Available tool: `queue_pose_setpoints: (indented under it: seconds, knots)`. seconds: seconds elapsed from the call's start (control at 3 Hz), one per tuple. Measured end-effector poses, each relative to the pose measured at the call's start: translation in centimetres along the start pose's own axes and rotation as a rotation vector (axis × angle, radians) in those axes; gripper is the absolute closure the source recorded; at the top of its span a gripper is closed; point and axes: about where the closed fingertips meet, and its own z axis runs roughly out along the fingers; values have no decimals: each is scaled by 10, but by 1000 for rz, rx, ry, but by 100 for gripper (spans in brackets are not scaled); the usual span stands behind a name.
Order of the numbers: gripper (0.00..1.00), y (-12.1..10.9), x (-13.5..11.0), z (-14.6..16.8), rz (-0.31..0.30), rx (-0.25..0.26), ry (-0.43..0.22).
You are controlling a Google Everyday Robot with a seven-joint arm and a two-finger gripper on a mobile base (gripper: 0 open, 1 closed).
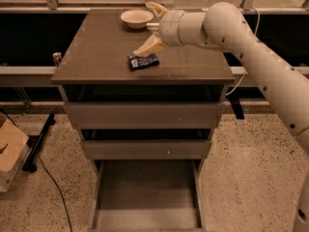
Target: Pick rxbar blueberry from bottom drawer and place on counter
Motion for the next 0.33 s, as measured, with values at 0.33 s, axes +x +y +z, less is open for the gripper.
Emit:
queue_pose_setpoints:
  seconds: [0.33]
  knots:
    - [0,0,0,0,0,0,0]
